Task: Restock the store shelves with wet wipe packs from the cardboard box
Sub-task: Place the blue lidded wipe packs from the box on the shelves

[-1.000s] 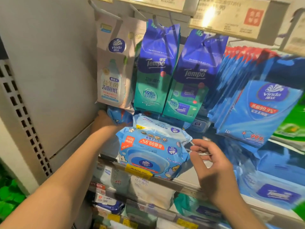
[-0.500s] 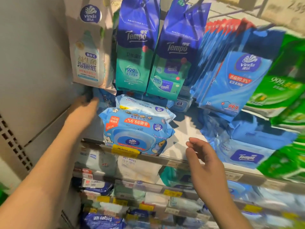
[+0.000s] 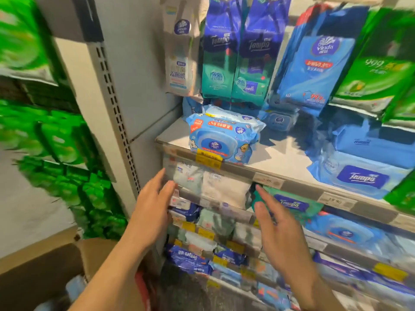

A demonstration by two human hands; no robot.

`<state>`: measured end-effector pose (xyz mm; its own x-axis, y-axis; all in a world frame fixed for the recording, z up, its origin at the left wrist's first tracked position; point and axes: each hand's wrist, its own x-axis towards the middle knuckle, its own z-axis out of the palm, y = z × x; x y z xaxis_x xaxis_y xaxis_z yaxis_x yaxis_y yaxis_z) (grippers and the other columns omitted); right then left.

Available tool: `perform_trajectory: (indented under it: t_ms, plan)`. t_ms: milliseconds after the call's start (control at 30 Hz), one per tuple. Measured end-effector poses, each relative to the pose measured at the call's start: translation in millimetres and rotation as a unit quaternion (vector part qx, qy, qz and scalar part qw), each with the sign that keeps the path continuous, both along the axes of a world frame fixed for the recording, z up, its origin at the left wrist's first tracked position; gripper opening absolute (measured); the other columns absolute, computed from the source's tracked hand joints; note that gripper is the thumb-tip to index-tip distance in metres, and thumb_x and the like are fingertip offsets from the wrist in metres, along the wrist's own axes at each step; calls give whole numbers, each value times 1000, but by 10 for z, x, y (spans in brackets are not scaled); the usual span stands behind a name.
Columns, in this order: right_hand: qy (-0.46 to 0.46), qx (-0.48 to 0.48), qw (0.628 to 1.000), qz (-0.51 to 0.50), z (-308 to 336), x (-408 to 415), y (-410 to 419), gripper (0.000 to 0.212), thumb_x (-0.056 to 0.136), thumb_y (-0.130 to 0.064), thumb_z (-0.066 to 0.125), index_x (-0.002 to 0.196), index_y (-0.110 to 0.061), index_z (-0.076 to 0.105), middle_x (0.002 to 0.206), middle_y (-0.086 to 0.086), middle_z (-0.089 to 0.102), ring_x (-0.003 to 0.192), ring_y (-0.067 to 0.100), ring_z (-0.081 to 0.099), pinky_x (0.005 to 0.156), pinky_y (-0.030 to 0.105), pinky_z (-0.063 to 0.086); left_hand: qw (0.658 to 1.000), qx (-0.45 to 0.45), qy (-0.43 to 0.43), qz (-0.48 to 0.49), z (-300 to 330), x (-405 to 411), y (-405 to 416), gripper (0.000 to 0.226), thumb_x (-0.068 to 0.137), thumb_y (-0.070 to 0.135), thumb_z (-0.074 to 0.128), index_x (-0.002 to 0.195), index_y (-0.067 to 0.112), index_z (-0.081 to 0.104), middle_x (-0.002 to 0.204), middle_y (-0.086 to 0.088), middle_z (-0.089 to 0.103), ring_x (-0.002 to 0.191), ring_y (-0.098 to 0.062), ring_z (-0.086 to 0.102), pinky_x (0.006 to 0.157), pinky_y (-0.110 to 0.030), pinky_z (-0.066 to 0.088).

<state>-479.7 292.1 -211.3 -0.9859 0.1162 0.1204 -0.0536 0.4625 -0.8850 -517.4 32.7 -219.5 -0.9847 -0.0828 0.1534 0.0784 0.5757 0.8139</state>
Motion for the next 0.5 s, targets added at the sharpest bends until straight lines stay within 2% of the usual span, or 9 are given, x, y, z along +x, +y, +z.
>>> perform_trajectory:
  t_ms: [33,67,100,133,200,300,367,433,500]
  plan:
    - [-5,-10,1000,10,-73,110,-20,42,92,-75,40,131,-63,49,137,-30,55,126,-7,52,102,16,40,1000,1,-3,4,-58,222,-12,74,86,44,30,155,15,40,157,-3,44,142,-19,43,114,-33,32]
    - [-9,-13,1000,17,-165,214,-45,46,91,-79,38,132,-62,51,135,-23,61,123,3,58,95,16,40,999,44,-20,12,-85,447,-27,75,88,50,31,156,20,39,159,4,41,141,-7,41,115,-30,30]
    - [-17,-18,999,24,-239,312,-92,48,90,-80,39,132,-61,52,128,-21,64,119,7,60,90,15,40,994,94,-44,23,-129,649,-60,78,87,61,34,156,26,37,158,12,39,136,7,40,114,-26,27]
    - [-32,-30,998,35,-314,415,-158,44,91,-78,40,130,-62,52,122,-24,62,116,3,59,88,12,39,989,127,-66,37,-181,865,-108,81,84,70,37,156,32,37,157,18,37,131,16,38,113,-24,26]
    - [-63,-71,993,70,-411,610,-345,34,97,-65,44,130,-61,49,121,-31,56,110,-13,58,84,2,38,978,167,-99,78,-271,1272,-249,84,78,79,39,152,40,40,155,23,38,136,10,36,117,-29,26]
    - [-93,-109,981,128,-475,917,-665,49,87,-67,43,135,-58,48,132,-36,50,123,-18,50,88,-3,33,964,183,-124,148,-336,1875,-543,88,67,88,36,144,46,47,153,21,43,144,-7,38,123,-47,28]
    - [-103,-118,974,163,-488,1072,-886,54,83,-69,42,137,-60,44,137,-39,44,132,-15,41,96,2,31,955,192,-121,189,-367,2237,-793,85,67,88,38,141,49,50,151,21,45,143,-9,40,121,-50,31]
    - [-111,-109,969,194,-496,1190,-1096,53,84,-69,40,137,-63,41,137,-45,39,136,-13,38,105,13,30,945,204,-113,227,-407,2551,-1037,73,71,85,40,136,54,51,151,20,46,142,-11,42,119,-51,34]
    - [-117,-84,964,221,-493,1311,-1322,55,90,-67,38,145,-60,38,144,-38,41,136,-10,41,109,19,35,936,220,-99,258,-438,2827,-1279,67,77,84,41,135,54,51,152,18,46,141,-12,42,117,-52,36]
